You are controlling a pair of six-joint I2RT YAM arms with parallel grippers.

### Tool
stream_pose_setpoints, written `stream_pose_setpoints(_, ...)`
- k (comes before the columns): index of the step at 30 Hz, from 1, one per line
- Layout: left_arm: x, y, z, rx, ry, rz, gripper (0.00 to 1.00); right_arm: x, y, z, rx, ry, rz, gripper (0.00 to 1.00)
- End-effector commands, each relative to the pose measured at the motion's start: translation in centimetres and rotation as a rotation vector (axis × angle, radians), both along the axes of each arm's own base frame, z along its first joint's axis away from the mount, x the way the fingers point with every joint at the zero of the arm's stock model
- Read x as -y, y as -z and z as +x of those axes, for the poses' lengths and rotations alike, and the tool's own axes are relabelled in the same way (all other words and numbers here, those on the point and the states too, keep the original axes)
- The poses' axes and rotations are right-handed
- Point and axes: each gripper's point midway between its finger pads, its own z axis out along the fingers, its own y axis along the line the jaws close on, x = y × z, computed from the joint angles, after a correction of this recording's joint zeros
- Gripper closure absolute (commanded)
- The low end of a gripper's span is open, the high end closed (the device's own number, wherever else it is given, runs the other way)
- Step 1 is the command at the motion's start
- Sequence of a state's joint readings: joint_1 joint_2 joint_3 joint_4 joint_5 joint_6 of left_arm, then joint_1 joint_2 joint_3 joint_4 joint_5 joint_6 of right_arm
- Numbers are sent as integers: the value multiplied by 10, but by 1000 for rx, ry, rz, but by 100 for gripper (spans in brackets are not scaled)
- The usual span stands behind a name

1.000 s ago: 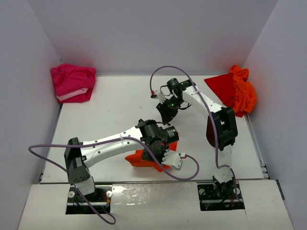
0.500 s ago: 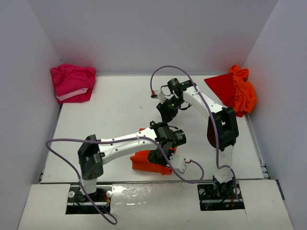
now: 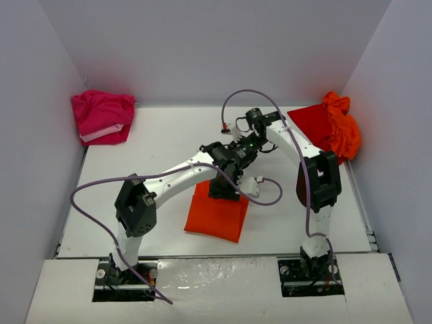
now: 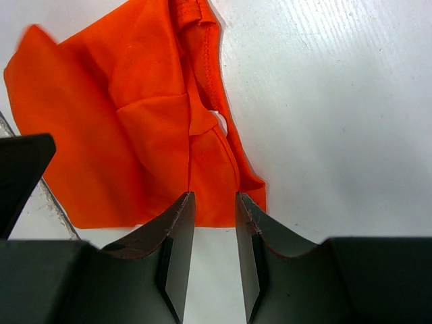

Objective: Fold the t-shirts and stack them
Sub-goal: Fold the long partially folded tshirt into a neat square

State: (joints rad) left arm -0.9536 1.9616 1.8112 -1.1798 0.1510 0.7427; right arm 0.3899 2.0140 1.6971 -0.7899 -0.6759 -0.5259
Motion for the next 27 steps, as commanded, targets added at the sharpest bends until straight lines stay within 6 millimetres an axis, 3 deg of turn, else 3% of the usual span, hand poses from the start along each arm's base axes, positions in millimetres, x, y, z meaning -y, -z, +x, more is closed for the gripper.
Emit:
stream_pose_setpoints(1, 13, -74, 63, 248, -170, -255, 31, -3, -33, -1, 57, -1, 64, 72)
stream_pose_setpoints(4, 12, -96, 79, 310, -225, -314, 27, -5, -39, 0, 66, 3, 75, 72)
stream_pose_setpoints(7, -4, -122, 94, 379, -293, -352, 37, -4, -53, -4, 96, -4, 89, 76)
stream_pose_setpoints(10, -28, -136, 106, 404, -390, -384, 55, -2, -55, -17, 79, -13, 87, 75)
stream_pose_setpoints(13, -54, -143, 112, 412, -467, -413, 56, 2, -46, -36, 24, -52, 48, 71)
stream_pose_setpoints(19, -88, -114, 105, 348, -519, -379, 55, 9, -30, -64, -50, -107, 31, 68)
stream_pose_setpoints(27, -90, -82, 96, 217, -536, -400, 56, 3, 1, -78, -146, -151, 26, 65)
